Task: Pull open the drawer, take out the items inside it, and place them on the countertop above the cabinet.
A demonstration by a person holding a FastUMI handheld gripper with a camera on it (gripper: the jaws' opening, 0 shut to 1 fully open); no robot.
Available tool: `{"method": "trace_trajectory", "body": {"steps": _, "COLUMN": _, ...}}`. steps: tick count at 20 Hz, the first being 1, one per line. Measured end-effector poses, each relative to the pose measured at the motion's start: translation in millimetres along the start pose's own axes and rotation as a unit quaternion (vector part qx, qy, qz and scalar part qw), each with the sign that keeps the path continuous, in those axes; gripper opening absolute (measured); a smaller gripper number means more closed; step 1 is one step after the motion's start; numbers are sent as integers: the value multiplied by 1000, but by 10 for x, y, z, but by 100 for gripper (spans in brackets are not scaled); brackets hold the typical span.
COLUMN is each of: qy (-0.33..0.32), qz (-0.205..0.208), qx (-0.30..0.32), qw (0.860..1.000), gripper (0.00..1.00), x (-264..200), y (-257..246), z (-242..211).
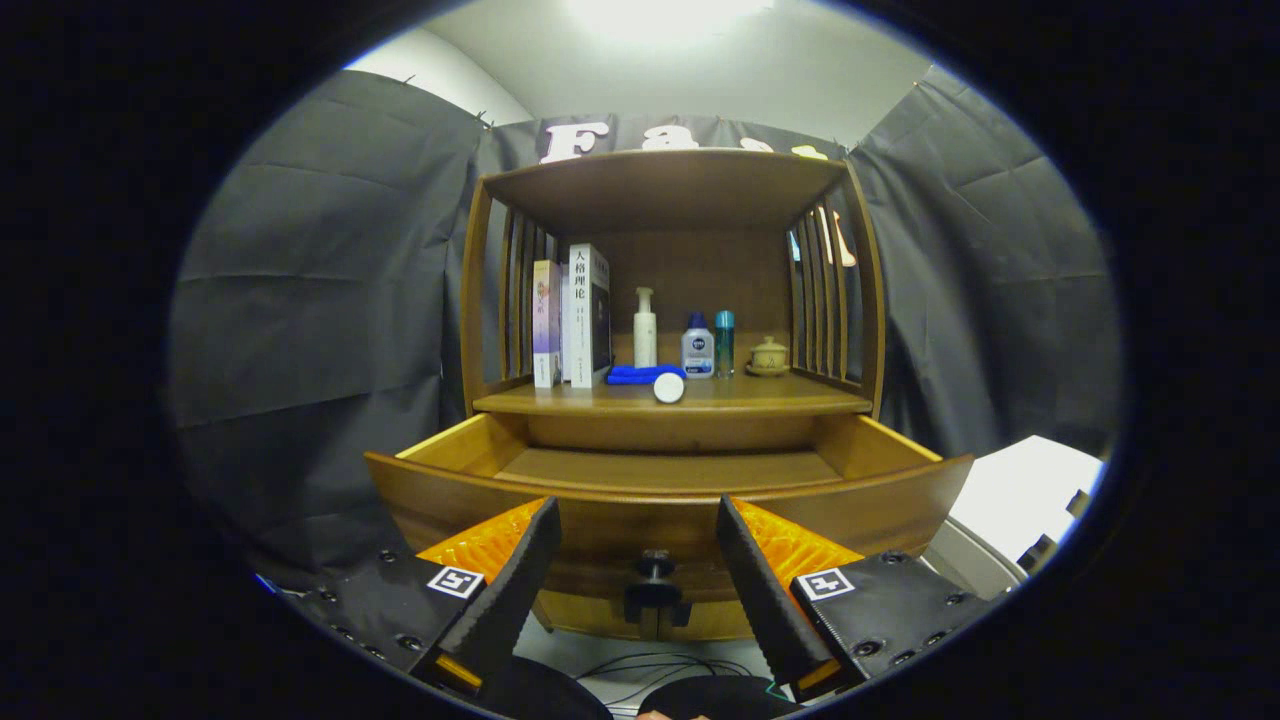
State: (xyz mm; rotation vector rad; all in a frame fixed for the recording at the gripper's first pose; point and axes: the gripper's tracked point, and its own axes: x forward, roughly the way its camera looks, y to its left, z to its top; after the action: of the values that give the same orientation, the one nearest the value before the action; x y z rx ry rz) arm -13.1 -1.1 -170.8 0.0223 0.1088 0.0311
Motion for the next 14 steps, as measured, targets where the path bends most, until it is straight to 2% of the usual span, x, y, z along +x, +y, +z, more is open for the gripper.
{"method": "trace_trajectory", "body": {"steps": 14, "qy": 17, "qz": -46, "qx": -1, "qw": 999, "gripper": 98, "x": 237, "y": -309, "z": -372}}
